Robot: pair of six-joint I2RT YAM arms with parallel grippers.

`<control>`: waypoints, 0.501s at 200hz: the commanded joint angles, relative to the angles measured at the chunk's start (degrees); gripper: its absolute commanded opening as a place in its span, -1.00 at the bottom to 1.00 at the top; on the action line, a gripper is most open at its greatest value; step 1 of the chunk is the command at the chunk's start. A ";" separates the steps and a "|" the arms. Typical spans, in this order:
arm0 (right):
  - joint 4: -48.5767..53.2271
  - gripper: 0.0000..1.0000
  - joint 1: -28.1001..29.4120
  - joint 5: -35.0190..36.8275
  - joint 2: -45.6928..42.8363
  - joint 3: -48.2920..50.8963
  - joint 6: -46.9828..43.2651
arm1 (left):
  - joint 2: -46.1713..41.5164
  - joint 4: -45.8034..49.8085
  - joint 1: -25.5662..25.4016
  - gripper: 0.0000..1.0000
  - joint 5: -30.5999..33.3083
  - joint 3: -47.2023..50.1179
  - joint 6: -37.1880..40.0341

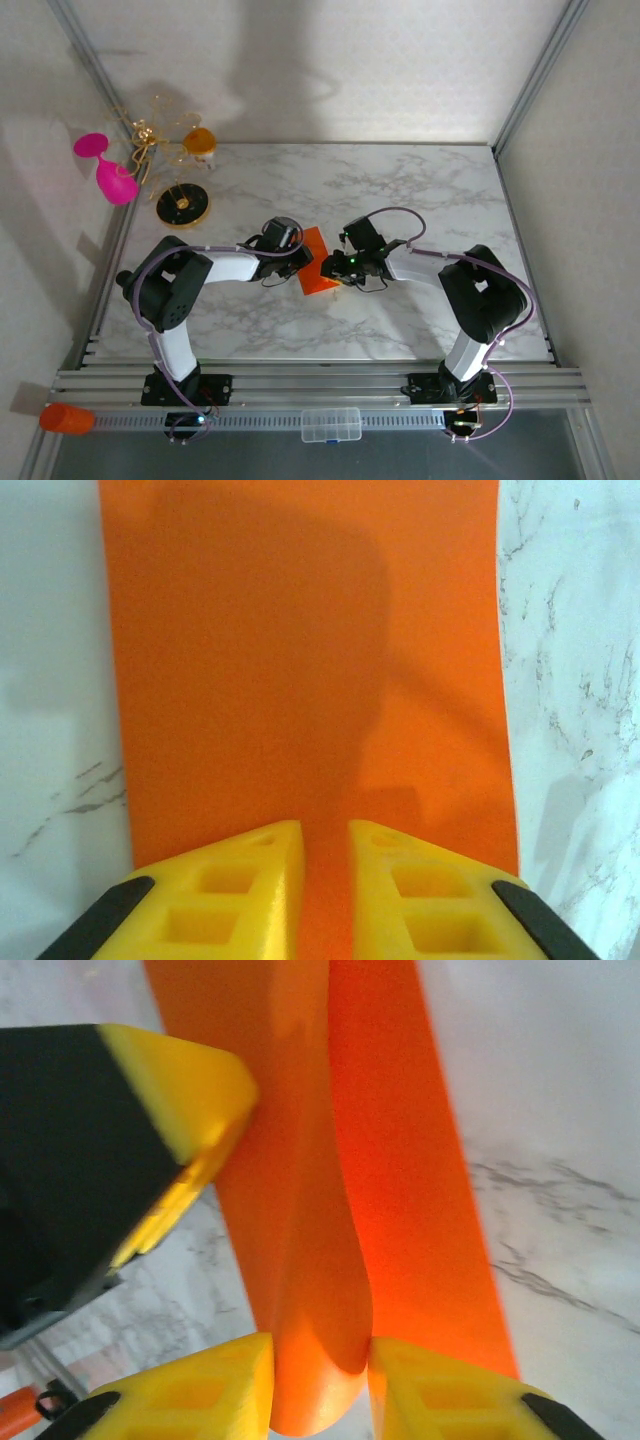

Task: Fold a paper plane with a square sheet of paper (pick it up from the middle)
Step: Fold the triangle a second time at the center of the table.

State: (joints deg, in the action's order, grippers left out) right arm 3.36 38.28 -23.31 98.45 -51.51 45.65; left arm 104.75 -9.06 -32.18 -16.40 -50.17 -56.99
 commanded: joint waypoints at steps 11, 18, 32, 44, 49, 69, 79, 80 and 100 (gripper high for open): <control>-5.23 -0.30 0.14 -3.72 0.46 0.71 -0.95 | 4.20 7.10 -0.34 -0.59 4.19 2.01 1.29; -5.44 -0.30 -0.04 -3.57 0.72 0.71 -1.14 | 4.23 7.04 -0.34 -0.59 4.28 2.05 1.40; -6.33 -0.29 -0.79 -3.42 1.12 1.02 -1.43 | 4.19 7.13 -0.34 -0.60 4.43 2.17 1.59; -7.61 -0.27 -1.51 -3.61 1.29 1.23 -1.85 | 4.19 7.13 -0.38 -0.61 4.54 2.18 1.84; -8.09 -0.27 -1.80 -3.74 1.43 1.28 -2.23 | 4.23 7.19 -0.26 -0.62 4.54 2.18 1.95; -10.00 -0.23 -2.48 -5.46 2.56 0.85 -3.53 | 4.27 7.04 -0.25 -0.64 4.45 2.27 2.20; -10.28 -0.22 -2.57 -6.31 3.46 0.46 -4.25 | 4.28 7.04 -0.25 -0.64 4.45 2.27 2.32; -10.33 -0.22 -2.59 -6.40 3.53 0.41 -4.30 | 4.30 7.04 -0.25 -0.65 4.45 2.32 2.32; -10.49 -0.21 -2.91 -7.61 5.04 -0.04 -5.35 | 4.27 6.96 -0.25 -0.65 4.55 2.32 2.50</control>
State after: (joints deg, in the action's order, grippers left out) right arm -5.48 35.66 -27.99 101.21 -51.03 42.98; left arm 104.84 -9.04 -32.18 -16.16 -50.15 -56.25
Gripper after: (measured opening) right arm 0.393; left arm 0.177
